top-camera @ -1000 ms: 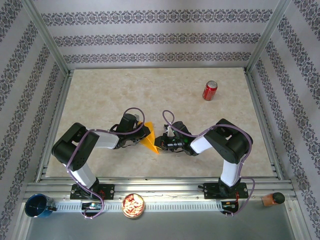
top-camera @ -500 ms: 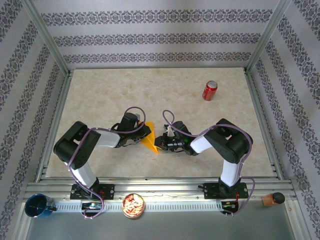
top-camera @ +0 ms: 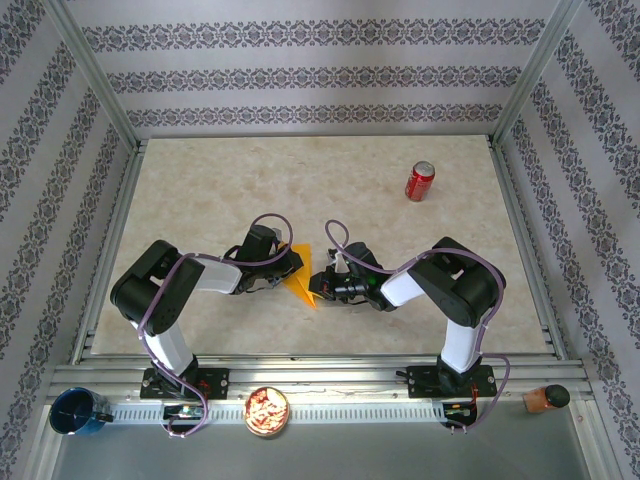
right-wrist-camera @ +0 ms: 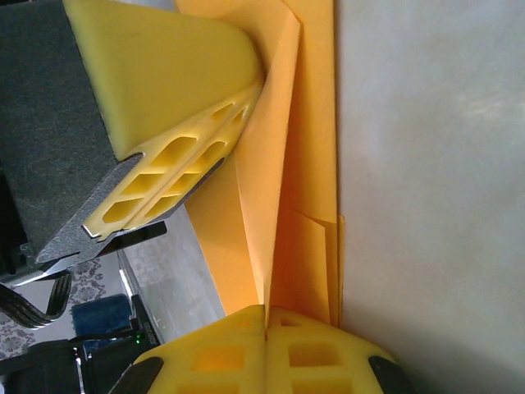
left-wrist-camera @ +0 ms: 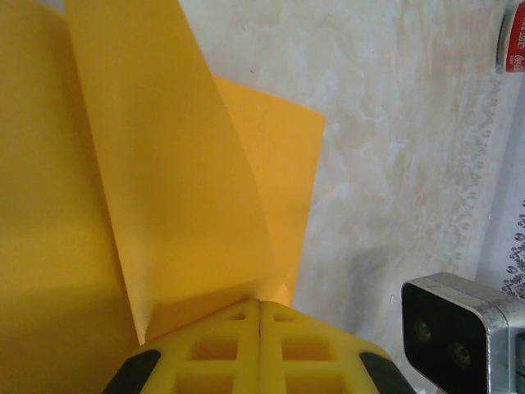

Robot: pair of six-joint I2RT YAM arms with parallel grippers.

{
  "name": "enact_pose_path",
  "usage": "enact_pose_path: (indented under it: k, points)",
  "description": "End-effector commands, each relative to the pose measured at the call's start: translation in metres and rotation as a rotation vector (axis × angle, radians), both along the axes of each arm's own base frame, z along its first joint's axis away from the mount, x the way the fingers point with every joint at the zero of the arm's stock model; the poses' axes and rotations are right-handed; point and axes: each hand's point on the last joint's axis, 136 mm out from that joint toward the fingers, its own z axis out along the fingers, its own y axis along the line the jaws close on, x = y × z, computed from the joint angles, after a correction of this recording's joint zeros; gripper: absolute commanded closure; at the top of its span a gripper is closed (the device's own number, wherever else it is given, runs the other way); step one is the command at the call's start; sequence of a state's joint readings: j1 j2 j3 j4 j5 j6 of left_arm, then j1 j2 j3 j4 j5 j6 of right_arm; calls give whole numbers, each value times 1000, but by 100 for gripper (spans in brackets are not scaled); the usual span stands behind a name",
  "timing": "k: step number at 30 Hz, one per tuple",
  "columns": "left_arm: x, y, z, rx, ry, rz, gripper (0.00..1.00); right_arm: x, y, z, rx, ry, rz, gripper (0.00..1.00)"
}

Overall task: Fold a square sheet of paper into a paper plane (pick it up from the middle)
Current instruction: Fourth fold the wing at the center of the table.

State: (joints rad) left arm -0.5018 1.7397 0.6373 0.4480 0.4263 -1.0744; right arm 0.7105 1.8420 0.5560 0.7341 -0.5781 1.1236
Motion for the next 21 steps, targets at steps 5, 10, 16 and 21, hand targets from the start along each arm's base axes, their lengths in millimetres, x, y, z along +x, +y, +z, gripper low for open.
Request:
enact_pose_path:
  k: [5, 10, 16, 21]
  points:
    - [-1, 0, -1, 1, 3, -28, 95, -17, -16, -28, -87, 108, -10, 90]
    - [-1, -1, 1, -7, -6, -37, 95, -7, -9, -12, -59, 79, -20, 78]
    - [0, -4, 4, -16, -20, -51, 95, 5, -7, 1, -46, 50, -38, 76]
    - [0, -5, 4, -20, -23, -56, 95, 11, -10, 4, -59, 29, -65, 76]
